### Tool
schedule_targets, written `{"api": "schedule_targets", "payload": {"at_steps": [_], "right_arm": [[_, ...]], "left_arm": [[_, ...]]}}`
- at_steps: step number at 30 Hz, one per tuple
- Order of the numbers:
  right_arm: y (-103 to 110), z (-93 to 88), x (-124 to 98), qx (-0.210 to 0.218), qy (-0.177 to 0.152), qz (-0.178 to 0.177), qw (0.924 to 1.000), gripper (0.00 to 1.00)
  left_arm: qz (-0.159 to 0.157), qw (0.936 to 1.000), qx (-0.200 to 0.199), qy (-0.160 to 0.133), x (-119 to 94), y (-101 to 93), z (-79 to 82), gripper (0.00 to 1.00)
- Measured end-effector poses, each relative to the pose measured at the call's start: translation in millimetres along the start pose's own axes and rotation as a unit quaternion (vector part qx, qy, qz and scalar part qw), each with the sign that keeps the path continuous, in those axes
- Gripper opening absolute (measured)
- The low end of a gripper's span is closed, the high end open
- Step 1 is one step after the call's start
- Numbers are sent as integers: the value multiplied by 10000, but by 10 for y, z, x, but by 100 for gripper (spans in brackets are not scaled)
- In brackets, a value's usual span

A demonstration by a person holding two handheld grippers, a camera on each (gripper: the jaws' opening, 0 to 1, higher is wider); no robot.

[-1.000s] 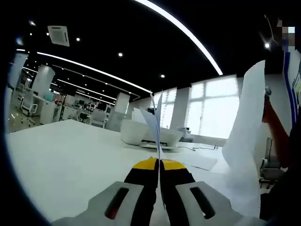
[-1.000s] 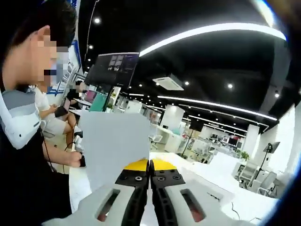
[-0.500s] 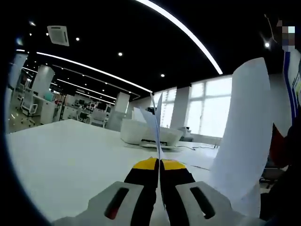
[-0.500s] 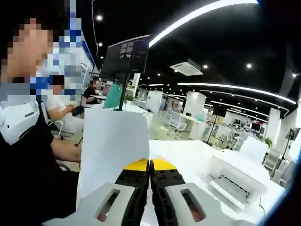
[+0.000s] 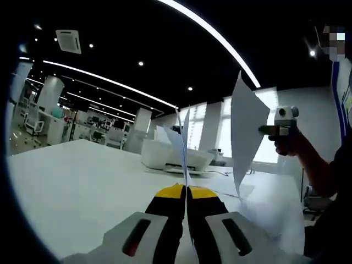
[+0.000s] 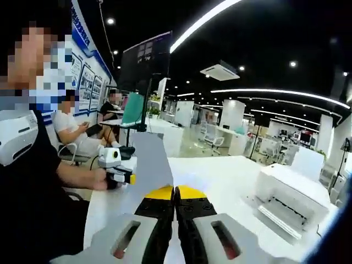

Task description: Organize the stack of printing papers by aligning and flattening the scattered papers on the table

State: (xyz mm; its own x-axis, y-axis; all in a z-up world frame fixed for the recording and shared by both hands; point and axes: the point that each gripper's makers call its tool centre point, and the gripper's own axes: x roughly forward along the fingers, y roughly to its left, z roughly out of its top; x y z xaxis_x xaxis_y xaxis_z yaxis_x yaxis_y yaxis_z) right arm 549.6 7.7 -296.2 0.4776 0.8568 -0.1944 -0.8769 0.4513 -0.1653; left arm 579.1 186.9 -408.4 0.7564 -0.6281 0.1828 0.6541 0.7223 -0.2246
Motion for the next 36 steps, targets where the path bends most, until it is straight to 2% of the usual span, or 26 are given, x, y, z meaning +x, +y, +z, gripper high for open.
{"api": "schedule_targets", "payload": {"at_steps": [15,36], "right_arm": [[-216,-248,315,405,121,81,9991,0],[-612,-620,555,889,344,-176,9953,0]], "left_arm": [[-4,10000,-24,-26,-2,-7,19,7],[-16,9999,-96,-49,-6,71,29,7]]}}
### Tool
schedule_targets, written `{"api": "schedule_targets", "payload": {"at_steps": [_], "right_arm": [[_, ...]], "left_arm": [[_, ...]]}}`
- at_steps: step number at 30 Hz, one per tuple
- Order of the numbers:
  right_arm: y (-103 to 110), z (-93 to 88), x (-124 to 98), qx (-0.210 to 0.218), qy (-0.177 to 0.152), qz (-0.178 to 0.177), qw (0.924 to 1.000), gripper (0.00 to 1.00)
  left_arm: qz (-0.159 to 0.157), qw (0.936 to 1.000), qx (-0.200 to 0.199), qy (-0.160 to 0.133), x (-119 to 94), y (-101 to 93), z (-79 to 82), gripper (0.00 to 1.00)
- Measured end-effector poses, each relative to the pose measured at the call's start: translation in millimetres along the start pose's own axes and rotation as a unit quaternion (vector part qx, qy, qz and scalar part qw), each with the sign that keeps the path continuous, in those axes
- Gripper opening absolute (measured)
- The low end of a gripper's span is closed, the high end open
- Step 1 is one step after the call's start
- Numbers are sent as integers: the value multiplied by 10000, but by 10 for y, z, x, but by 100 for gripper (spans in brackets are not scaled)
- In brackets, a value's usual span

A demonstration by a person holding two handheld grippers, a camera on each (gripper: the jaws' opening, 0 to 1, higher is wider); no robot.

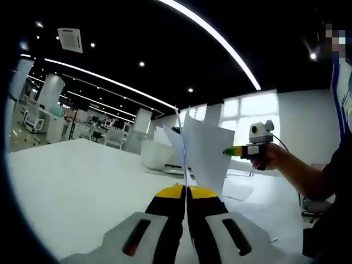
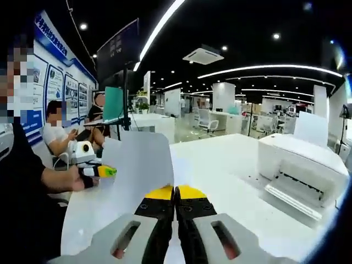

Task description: Organize the stack of printing papers by aligning and flattening the scattered papers on the table

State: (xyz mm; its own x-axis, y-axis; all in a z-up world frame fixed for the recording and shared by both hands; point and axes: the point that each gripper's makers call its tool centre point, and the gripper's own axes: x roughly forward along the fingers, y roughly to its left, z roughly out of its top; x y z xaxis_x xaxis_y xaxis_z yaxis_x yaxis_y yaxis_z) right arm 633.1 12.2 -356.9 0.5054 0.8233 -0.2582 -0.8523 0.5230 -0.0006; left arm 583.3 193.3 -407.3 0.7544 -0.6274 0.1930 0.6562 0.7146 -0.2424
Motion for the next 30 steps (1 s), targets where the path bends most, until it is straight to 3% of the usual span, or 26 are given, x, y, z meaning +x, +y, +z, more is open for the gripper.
{"api": "schedule_targets", "payload": {"at_steps": [18,30], "right_arm": [[-70,-115,246,82,163,36,9998,0],[-113,-175,318,87,247,-19,9997,0]], "left_arm": [[-44,9999,-130,-25,7,15,3,7],[-277,9986,-396,-197,13,-140,52,14]]}}
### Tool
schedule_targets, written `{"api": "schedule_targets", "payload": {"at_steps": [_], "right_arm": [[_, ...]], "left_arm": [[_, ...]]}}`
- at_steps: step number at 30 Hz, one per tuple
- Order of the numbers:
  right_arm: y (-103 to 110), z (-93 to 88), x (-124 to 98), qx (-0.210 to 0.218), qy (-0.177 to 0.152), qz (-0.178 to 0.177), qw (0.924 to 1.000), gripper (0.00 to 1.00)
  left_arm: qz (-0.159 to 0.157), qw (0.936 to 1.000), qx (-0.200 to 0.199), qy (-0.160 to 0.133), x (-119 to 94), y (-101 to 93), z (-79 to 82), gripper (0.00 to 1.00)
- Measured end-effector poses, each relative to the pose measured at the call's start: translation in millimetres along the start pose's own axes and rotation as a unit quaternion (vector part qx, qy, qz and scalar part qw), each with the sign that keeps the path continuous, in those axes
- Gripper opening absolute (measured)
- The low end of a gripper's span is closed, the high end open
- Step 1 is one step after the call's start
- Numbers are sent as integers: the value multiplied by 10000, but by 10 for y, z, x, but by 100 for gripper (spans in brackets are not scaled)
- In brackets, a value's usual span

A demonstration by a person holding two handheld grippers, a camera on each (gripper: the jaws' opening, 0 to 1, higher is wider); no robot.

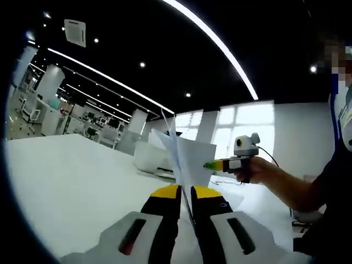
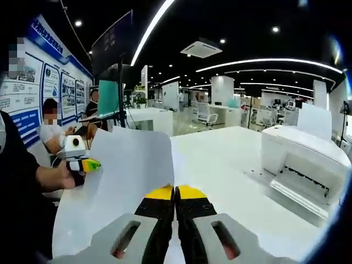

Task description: Organize the stack of printing papers by aligning and flattening the scattered papers on the table

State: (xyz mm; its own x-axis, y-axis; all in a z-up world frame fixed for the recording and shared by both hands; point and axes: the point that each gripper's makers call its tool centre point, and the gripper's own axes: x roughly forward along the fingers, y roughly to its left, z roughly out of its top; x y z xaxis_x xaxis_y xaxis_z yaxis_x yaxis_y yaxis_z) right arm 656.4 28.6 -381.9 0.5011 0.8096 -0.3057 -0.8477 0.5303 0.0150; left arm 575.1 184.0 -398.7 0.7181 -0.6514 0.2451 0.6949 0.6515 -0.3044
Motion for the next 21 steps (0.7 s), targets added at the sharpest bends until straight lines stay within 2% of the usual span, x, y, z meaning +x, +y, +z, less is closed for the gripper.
{"api": "schedule_targets", "payload": {"at_steps": [9,21], "right_arm": [[161,-26,98,120,27,207,9997,0],[305,-121,262,742,74,370,9965,0]], "left_arm": [[-129,9999,-80,-7,9,-52,-2,16],[-137,9999,-91,-6,2,8,2,17]]}}
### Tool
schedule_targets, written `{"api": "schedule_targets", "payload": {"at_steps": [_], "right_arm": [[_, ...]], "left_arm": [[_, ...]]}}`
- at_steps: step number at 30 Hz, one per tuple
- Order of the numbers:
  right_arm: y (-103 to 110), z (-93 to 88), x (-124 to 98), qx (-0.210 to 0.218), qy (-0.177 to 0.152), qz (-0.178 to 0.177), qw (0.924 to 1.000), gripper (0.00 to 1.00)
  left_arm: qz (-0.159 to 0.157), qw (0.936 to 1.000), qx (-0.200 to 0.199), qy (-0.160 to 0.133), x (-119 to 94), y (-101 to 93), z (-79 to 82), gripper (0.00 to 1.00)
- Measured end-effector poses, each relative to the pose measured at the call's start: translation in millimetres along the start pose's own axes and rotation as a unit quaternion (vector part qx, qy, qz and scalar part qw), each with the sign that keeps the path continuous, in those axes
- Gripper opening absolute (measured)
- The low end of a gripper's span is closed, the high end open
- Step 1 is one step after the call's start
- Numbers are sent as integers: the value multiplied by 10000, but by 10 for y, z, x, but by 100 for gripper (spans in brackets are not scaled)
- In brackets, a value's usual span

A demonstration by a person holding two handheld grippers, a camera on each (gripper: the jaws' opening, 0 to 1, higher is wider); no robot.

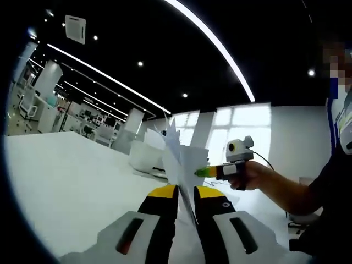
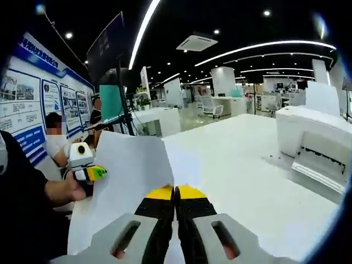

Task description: Organize the stack of printing papers by aligning and flattening the scattered papers on the table

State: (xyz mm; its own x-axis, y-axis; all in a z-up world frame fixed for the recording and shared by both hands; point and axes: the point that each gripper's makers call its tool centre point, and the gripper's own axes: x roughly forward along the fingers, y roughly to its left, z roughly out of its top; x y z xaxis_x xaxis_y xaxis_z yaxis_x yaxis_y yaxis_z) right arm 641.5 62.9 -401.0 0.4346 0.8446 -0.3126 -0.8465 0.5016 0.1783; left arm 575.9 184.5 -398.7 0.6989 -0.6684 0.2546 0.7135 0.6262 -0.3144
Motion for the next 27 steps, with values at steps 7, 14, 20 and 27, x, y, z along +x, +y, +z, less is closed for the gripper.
{"api": "schedule_targets", "payload": {"at_steps": [7,14,20,27], "right_arm": [[31,56,48,538,-301,136,9980,0],[-20,48,30,987,-515,122,9937,0],[-2,-94,96,1193,-454,124,9917,0],[19,-130,137,1106,-406,76,9930,0]], "left_arm": [[13,10000,-18,-13,-4,24,4,17],[27,10000,-44,-30,-13,89,11,17],[36,10000,-42,-33,-18,115,12,17],[31,9999,97,56,-16,108,-20,14]]}}
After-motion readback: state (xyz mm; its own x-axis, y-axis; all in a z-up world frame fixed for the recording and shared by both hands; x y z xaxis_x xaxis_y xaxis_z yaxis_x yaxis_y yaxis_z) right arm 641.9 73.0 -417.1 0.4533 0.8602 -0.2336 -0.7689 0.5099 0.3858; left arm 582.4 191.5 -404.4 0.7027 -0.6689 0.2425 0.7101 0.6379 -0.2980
